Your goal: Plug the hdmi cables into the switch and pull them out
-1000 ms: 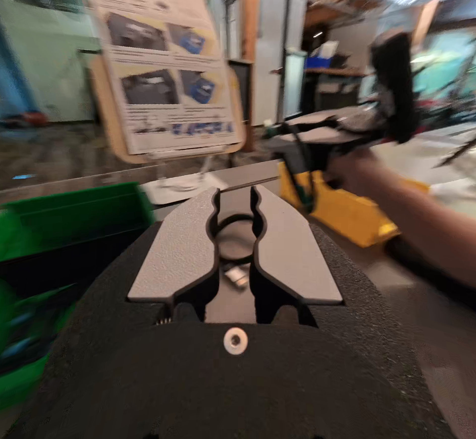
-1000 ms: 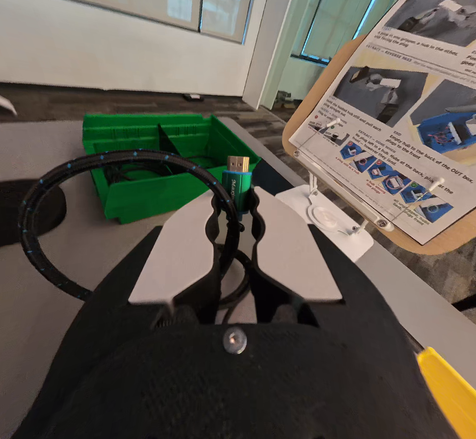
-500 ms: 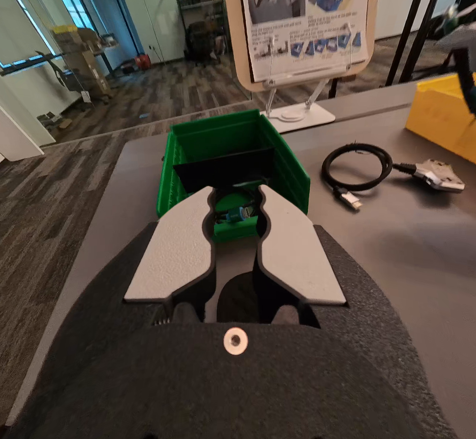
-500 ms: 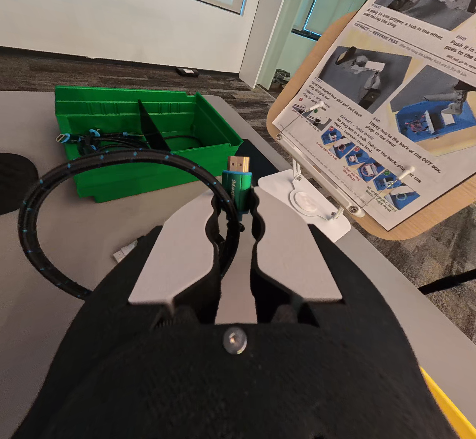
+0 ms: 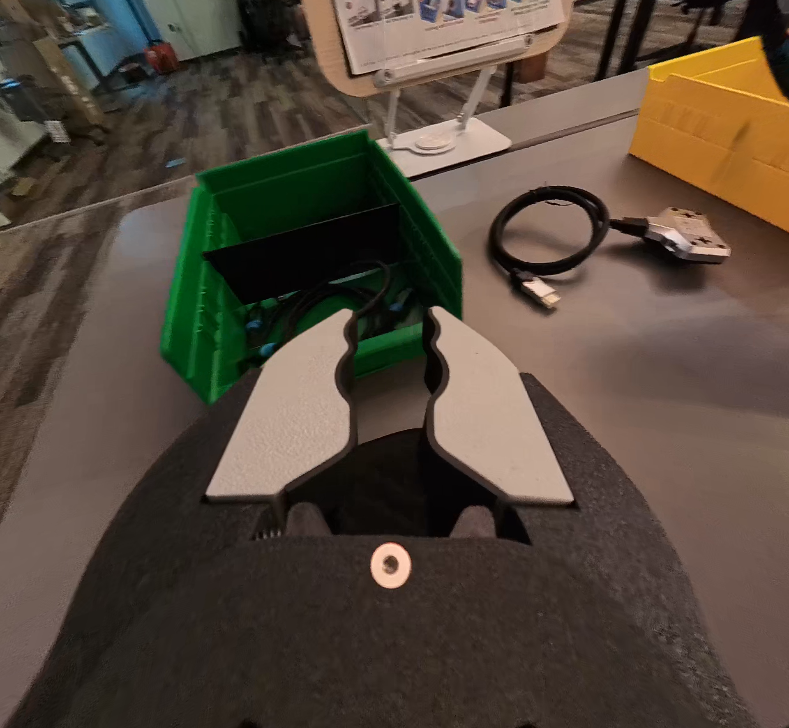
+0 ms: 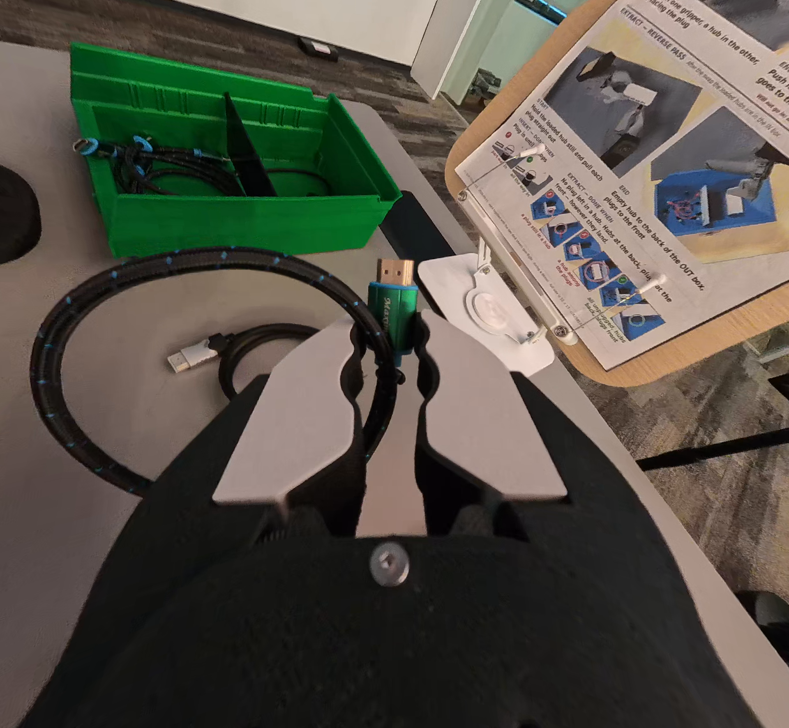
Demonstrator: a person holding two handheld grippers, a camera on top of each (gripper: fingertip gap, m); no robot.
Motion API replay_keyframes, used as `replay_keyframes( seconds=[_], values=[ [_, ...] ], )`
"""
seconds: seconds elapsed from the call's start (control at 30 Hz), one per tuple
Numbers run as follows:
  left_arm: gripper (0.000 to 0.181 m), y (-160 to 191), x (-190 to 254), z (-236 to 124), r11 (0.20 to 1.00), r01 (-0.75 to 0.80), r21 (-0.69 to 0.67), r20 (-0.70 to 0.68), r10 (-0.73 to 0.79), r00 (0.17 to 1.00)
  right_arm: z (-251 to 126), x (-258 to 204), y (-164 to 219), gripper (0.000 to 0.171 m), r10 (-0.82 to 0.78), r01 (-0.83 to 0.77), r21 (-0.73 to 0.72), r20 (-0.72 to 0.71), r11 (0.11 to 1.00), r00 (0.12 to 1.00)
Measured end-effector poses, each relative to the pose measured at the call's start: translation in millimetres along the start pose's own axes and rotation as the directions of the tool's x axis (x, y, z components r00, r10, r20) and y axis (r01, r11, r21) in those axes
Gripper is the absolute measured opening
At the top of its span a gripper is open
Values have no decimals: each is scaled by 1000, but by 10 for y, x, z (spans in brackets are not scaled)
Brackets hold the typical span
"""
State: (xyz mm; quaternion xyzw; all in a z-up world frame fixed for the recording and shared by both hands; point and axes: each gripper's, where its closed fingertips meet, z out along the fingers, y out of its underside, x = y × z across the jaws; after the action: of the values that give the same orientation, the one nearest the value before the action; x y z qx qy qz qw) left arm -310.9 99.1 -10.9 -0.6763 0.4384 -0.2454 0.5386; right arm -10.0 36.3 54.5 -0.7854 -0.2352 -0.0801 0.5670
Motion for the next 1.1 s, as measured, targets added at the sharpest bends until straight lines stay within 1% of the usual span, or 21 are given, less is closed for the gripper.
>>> replay_keyframes(
  seconds=[0.07,0.1,0.13,0.2,0.27,0.37,0.43,0.5,0.57,0.67,0.73,0.8,0.87,0.97,1.0,1.03,1.1],
  values=[
    [28,-31,256,92,1000,7,19,-102,-5,995,-70,61,13,20,-3,3,-11,-4,1000,1000],
    [27,-54,453,151,999,24,38,-185,-16,983,-110,81,18,20,-1,1,-15,3,1000,1000],
    [26,-77,696,208,997,51,56,-289,-33,957,-151,99,22,21,0,0,-16,12,1000,1000],
    [26,-61,1209,303,997,67,47,-492,-35,870,-241,149,26,21,2,-2,-15,19,1000,1000],
    [26,10,1582,449,999,-22,30,-576,35,817,-347,200,7,21,-2,2,2,23,1000,1000],
    [30,72,1935,751,969,-240,60,-590,228,774,-545,207,-56,21,-24,20,50,68,999,997],
    [34,81,2127,932,924,-375,71,-620,335,709,-695,236,-93,21,-50,44,84,73,995,996],
    [40,66,2250,1118,850,-521,84,-640,446,625,-833,287,-121,21,-55,48,115,65,992,996],
    [44,16,2306,1334,747,-654,114,-637,560,529,-948,335,-156,21,-44,34,154,63,987,997],
    [44,-67,2394,1617,609,-774,173,-668,650,362,-1054,379,-180,21,-32,17,199,73,980,997],
    [44,-80,2444,1760,535,-823,190,-723,643,252,-1075,391,-147,21,-38,23,192,76,981,996],
    [41,-85,2450,1922,466,-862,199,-757,632,166,-1079,391,-94,21,-65,52,169,72,984,995],
    [41,-29,2488,2014,433,-879,201,-811,577,98,-1096,377,-50,21,-100,88,151,72,985,992],
    [41,94,2588,2095,437,-878,197,-872,487,46,-1135,350,-31,21,-122,107,155,91,982,988],
    [38,134,2614,2121,435,-877,203,-880,475,31,-1145,336,-29,21,-127,109,160,104,981,986],
    [34,180,2628,2140,424,-880,216,-884,468,9,-1153,324,-23,21,-131,112,163,114,980,985],
    [35,281,2620,2179,394,-893,218,-896,444,-23,-1158,322,16,21,-133,113,152,128,982,983]
  ],
)
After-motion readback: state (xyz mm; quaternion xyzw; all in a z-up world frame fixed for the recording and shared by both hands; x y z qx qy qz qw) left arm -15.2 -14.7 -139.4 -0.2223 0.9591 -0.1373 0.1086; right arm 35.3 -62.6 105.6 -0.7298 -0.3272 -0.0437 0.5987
